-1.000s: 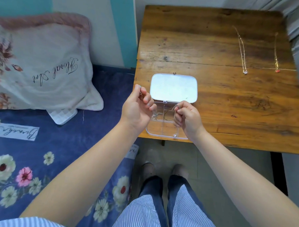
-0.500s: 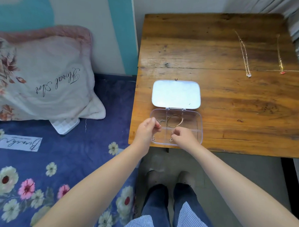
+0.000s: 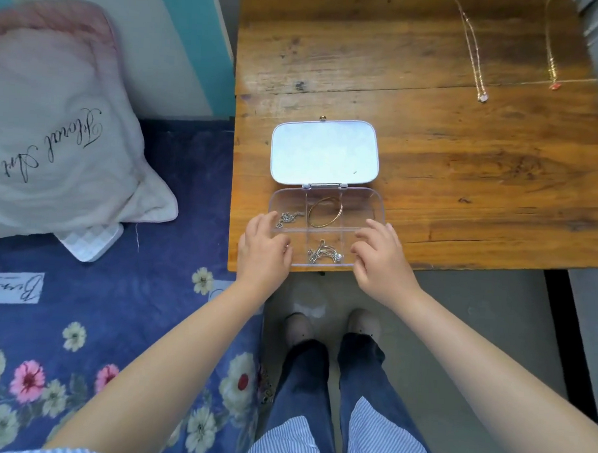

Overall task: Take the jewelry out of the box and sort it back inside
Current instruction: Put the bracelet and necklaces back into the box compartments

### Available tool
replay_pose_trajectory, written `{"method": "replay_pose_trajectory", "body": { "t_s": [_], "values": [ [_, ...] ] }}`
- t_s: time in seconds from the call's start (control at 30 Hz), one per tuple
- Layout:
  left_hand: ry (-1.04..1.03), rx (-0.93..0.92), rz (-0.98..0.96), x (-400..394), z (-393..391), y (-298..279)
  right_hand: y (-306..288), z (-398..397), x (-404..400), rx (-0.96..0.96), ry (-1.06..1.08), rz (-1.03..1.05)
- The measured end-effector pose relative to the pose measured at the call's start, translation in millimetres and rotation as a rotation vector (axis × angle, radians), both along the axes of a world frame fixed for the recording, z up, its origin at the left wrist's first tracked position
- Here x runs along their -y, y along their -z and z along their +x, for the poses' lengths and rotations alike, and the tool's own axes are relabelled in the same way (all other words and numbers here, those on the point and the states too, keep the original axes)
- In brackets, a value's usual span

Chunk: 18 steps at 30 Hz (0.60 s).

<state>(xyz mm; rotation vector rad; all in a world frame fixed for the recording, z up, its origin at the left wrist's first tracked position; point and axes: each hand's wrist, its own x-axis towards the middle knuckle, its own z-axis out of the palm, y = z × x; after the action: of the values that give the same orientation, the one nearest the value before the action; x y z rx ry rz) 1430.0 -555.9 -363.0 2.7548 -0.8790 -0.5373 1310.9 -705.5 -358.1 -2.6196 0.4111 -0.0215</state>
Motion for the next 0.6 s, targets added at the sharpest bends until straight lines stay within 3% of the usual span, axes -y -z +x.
{"method": "replay_pose_trajectory", "body": {
  "t_s": [0.27,0.47,0.6],
  "values": [
    [0.125,0.114,-0.042,15.9,-2.1,-17.1,0.6,-30.3,45.8,0.057,-0.127,-0.021],
    [0.332,0.089,-0.192,109.6,-11.5,-26.4,-2.9,-43.8,115.6,0.017,0.046,0.010],
    [0.339,0.057,-0.229,209.5,-26.6,-18.5,-2.2,-48.6,203.9,-0.024,0.254,0.047]
  ]
}}
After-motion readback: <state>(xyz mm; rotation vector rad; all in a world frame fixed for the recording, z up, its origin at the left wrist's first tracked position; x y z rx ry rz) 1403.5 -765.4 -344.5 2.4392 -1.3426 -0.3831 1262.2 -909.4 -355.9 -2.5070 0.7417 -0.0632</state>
